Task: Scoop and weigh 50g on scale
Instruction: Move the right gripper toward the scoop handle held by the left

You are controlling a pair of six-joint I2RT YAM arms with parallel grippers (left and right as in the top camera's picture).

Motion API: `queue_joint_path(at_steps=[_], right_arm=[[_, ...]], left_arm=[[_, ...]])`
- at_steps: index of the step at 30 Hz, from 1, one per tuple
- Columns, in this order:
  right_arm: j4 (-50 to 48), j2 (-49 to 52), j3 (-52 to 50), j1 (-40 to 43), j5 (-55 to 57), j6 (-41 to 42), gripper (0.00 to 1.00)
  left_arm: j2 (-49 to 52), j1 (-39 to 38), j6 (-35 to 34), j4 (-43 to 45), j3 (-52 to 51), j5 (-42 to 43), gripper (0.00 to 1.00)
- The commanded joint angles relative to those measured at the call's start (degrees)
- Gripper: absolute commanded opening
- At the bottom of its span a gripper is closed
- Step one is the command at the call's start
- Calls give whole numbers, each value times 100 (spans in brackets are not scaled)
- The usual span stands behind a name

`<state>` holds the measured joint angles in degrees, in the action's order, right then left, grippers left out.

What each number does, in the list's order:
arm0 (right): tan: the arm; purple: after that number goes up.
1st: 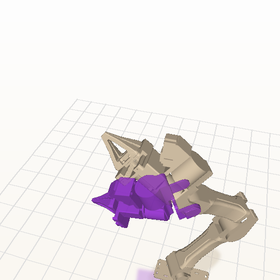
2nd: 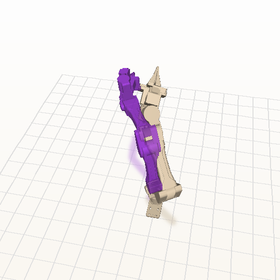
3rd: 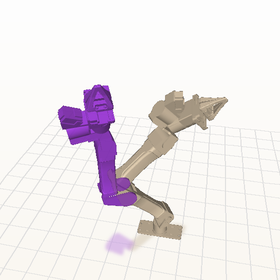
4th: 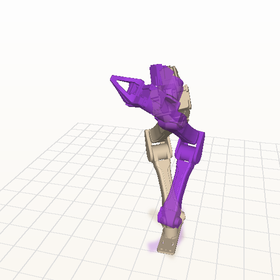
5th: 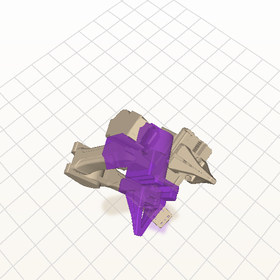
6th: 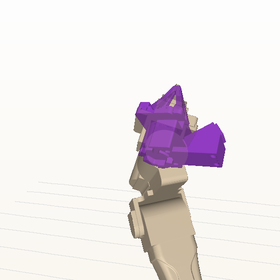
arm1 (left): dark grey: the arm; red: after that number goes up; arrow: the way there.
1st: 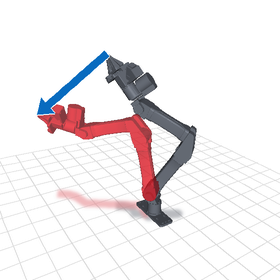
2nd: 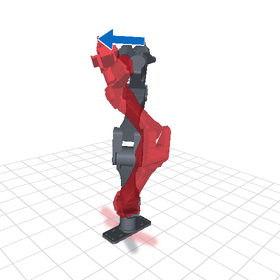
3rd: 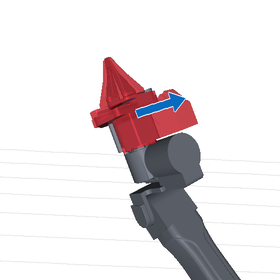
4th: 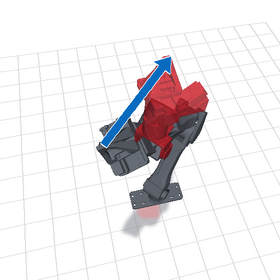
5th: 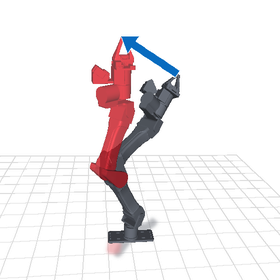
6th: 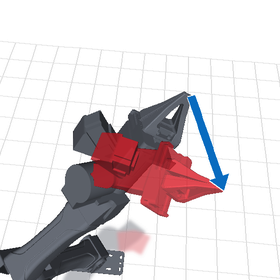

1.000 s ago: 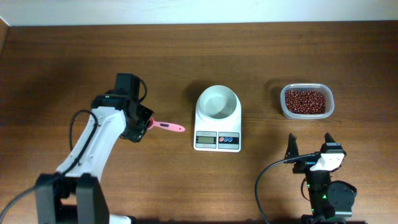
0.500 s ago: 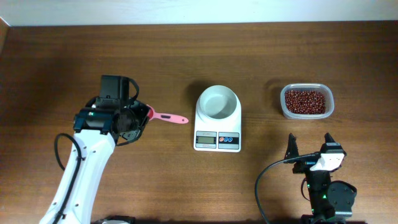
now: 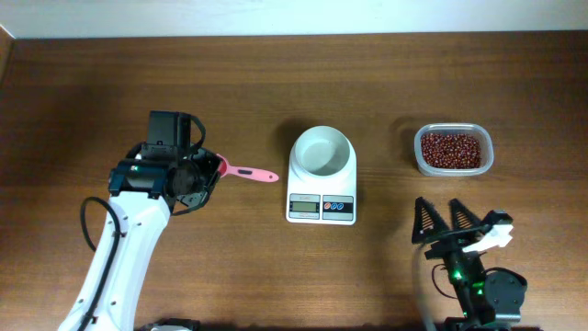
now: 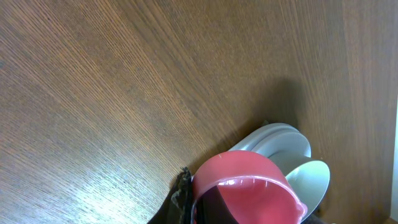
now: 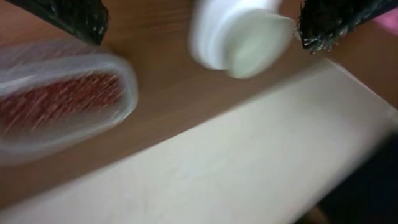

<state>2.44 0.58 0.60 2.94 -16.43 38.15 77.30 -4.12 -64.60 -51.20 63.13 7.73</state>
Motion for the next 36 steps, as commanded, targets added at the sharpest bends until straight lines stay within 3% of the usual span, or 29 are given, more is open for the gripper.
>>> queue_joint_path(at_steps=[1,2,6,10,18,27,30,33,36], right_arm=[[-24,-33,-28,-31,-546,3790,99],[-103,-33,-28,-31,-275,4194,99],[-332,-33,-28,-31,98,4317,99],[-977,-33,-2,-31,-210,2656,99],[-428,328,835,-31,-721,1659,99],[1064,3270,2697,-31,-1311,621,99],[684,4186,2813,-31,-2240,623,98],[461,4970,2813,-31,-2636,1443,99],[-216,5539,2813,-37,-3617,1436,99]], left_arm=[[-94,-24,-179,11,-20,50,0],[-94,-24,-179,9,-20,50,0],[-94,-24,-179,9,-20,114,0],[-94,-24,-181,15,-20,111,0],[-94,-24,-179,9,-20,260,0],[-94,-24,-179,-11,-20,306,0],[-92,-24,-179,-44,-20,308,0],[-92,-24,-179,-81,-22,396,0],[-92,-24,-177,-170,-22,411,0]])
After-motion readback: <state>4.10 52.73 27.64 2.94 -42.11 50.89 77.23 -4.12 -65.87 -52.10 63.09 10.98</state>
